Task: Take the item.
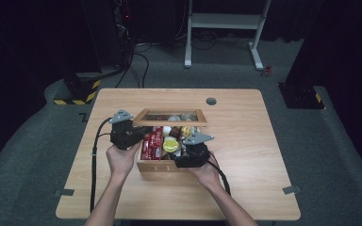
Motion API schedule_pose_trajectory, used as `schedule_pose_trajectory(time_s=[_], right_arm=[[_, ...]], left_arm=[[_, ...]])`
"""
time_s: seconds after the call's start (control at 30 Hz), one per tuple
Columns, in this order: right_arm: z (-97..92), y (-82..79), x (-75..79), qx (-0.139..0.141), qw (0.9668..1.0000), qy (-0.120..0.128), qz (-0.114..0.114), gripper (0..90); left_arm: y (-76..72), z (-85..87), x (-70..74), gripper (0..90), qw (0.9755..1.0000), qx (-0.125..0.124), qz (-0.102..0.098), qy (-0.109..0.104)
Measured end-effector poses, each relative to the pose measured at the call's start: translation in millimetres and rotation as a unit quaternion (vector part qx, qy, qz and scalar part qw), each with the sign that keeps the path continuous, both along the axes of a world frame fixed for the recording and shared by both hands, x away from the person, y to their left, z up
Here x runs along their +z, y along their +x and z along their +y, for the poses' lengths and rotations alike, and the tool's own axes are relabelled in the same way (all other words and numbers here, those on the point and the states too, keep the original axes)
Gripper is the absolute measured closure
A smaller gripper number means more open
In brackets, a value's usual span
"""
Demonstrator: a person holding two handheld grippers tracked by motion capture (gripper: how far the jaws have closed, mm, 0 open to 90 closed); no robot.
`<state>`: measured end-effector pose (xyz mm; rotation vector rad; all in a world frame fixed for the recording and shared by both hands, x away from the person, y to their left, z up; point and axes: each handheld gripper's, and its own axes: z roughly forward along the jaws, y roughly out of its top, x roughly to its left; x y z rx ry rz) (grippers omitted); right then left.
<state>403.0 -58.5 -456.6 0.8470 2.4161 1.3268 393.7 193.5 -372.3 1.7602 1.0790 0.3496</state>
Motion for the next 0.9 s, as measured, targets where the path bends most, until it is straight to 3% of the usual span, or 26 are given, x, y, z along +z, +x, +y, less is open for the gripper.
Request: schedule_pose_trajectory(time_s=[0.57,0.9], right_arm=[[22.9,14.2,0.3,-0.005,0.9995,-0.03,-0.003,20.5],[36.4,19.2,-2.4,-0.013,0.9969,-0.078,0.005,24.7]], left_arm=[[2.1,-0.3,2.6,90.0,1.0,0.002,0.004,0.0],[2.1,-0.2,2.6,90.0,1.0,0.001,0.005,-0.001]])
